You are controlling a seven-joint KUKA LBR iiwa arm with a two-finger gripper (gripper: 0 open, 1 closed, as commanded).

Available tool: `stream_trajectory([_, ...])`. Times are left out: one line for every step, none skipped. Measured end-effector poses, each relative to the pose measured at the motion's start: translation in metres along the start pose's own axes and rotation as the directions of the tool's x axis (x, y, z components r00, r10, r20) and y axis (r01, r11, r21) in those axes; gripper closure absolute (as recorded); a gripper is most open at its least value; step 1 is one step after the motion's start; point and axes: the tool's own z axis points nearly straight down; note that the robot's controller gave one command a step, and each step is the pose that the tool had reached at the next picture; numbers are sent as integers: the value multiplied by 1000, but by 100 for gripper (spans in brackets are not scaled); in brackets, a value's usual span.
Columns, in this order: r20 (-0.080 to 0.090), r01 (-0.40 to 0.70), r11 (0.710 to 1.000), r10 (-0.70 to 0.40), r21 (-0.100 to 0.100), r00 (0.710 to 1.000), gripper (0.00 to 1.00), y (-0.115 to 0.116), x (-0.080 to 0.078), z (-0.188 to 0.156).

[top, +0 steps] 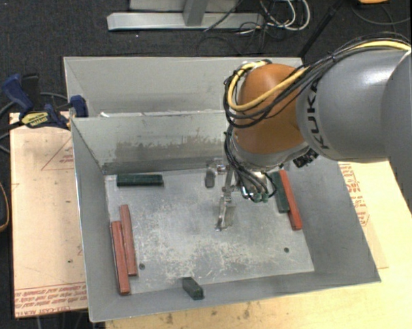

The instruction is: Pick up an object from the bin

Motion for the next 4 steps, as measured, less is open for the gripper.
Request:
stream_trajectory([4, -393, 920, 393, -4, 920, 0, 82, -60, 61])
stream_trajectory([1, -517, 856, 517, -1, 856, 0, 105, -67, 84])
stream_trajectory([7, -517, 856, 517, -5, 856, 100, 105, -69, 82])
stream_trajectory([7, -510, 860, 510, -3, 860, 100, 108, -61, 79])
